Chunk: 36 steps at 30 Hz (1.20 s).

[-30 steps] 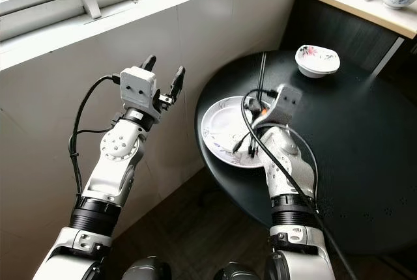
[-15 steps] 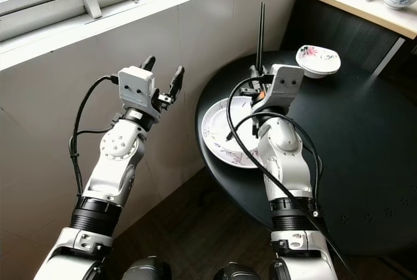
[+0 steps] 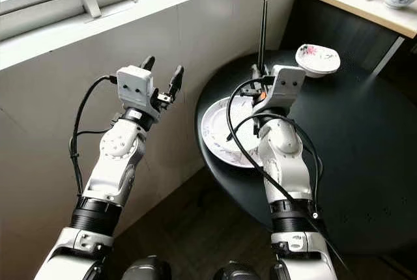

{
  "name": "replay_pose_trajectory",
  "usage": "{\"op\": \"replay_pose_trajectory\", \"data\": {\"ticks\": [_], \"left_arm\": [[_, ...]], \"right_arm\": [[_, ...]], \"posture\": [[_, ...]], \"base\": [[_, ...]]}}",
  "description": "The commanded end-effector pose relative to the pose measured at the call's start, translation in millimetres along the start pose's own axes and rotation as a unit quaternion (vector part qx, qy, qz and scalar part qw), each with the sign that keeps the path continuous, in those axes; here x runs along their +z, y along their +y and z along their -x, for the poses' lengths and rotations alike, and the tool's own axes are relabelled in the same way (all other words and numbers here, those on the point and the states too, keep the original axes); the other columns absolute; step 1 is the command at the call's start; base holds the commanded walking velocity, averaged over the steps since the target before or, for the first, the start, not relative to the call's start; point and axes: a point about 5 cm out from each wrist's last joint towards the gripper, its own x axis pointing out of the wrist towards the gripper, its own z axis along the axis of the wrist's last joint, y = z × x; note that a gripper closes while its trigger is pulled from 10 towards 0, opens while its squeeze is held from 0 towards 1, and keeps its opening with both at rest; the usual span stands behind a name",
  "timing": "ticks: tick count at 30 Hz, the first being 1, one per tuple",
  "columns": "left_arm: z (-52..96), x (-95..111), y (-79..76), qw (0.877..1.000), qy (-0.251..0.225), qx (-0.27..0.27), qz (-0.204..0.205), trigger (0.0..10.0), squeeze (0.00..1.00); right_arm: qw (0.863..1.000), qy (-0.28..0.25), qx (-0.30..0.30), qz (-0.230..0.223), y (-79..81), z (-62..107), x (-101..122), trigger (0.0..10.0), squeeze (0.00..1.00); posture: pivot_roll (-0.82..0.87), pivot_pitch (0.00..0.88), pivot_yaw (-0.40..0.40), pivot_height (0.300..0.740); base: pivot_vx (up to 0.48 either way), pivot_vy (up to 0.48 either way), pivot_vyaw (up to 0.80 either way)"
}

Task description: Kitchen organization

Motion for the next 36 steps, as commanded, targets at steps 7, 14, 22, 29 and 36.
{"op": "replay_pose_trajectory", "data": {"ticks": [7, 14, 22, 29, 36], "left_arm": [[-1.0, 3.1, -1.2, 1.000, -0.003, -0.003, 0.004, 10.0, 0.00], [-0.6, 2.7, -1.9, 1.000, -0.003, -0.005, 0.004, 10.0, 0.00], [-0.4, 2.8, -1.9, 1.000, -0.002, -0.004, 0.003, 10.0, 0.00], [-1.1, 3.5, -1.6, 1.000, -0.003, -0.003, 0.002, 10.0, 0.00], [-1.8, 4.4, -1.6, 1.000, -0.006, -0.003, 0.001, 10.0, 0.00]], "right_arm": [[1.000, 0.001, -0.001, 0.006, -0.8, 2.2, -3.7, 0.0, 0.00], [1.000, 0.001, -0.001, 0.006, -0.6, 2.3, -4.7, 0.0, 0.00], [1.000, 0.003, -0.002, 0.007, -1.3, 2.3, -5.1, 0.0, 0.00], [1.000, 0.003, -0.001, 0.010, -1.5, 1.8, -4.9, 0.0, 0.00], [1.000, 0.000, 0.004, 0.016, -0.1, 1.6, -4.2, 0.0, 0.00]], "posture": [[0.01, 0.000, -0.064, 0.740], [0.01, 0.000, -0.064, 0.740], [0.01, 0.000, -0.067, 0.740], [0.01, 0.000, -0.069, 0.740], [0.01, 0.000, -0.068, 0.740]], "base": [[-0.286, 0.000, 0.00], [-0.293, 0.000, 0.00], [-0.293, 0.000, 0.08], [-0.284, 0.000, 0.78], [-0.104, 0.000, 0.80]]}}
